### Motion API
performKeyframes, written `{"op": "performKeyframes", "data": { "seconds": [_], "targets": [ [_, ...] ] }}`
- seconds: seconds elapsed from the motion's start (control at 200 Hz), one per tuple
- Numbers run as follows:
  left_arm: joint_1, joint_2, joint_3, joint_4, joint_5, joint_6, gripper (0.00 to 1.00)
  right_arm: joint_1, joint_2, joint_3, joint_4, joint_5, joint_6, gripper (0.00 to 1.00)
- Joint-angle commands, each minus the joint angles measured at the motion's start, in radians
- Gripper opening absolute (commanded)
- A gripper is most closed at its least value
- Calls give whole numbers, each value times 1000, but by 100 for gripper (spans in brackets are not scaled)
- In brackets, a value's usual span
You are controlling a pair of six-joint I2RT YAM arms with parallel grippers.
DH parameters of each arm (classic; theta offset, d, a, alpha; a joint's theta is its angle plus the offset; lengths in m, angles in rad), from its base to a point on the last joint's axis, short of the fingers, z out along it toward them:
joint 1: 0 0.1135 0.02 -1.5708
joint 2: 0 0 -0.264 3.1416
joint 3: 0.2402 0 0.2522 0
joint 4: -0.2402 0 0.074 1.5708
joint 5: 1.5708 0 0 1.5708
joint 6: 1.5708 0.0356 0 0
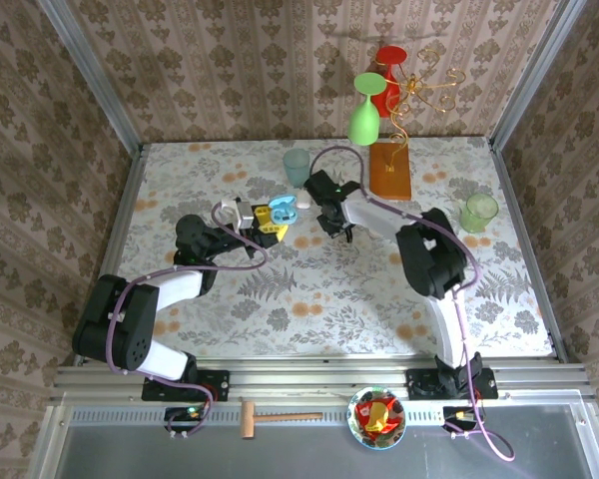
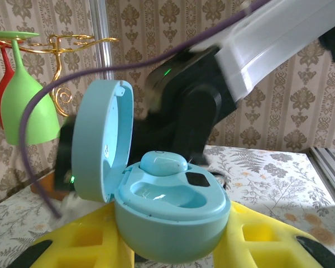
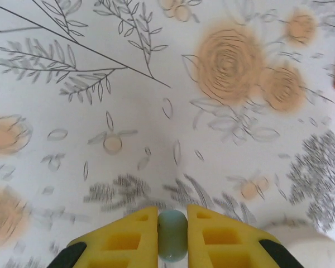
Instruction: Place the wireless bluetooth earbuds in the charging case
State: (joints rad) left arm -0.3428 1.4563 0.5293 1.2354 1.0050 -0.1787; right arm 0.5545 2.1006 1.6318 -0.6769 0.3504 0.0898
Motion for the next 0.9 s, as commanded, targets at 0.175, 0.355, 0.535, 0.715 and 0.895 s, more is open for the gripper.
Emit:
{"op": "performKeyframes", "data": {
  "seconds": [0.175, 0.355, 0.535, 0.715, 0.895],
  "targets": [
    [3, -8, -10, 29, -83, 50, 24, -72, -514, -358, 315, -378, 212, 15],
    [-27, 11, -12, 34, -206, 116, 22, -74, -728, -473, 468, -649, 316, 15],
    [-58, 36, 3, 35, -264, 156, 22, -38, -773, -496, 656, -839, 439, 15],
    [-85, 47, 11, 34, -291, 168, 23, 19, -722, -430, 722, -886, 462, 15],
    [-98, 42, 11, 35, -309, 170, 23, 52, -636, -362, 696, -868, 433, 15]
  ]
}}
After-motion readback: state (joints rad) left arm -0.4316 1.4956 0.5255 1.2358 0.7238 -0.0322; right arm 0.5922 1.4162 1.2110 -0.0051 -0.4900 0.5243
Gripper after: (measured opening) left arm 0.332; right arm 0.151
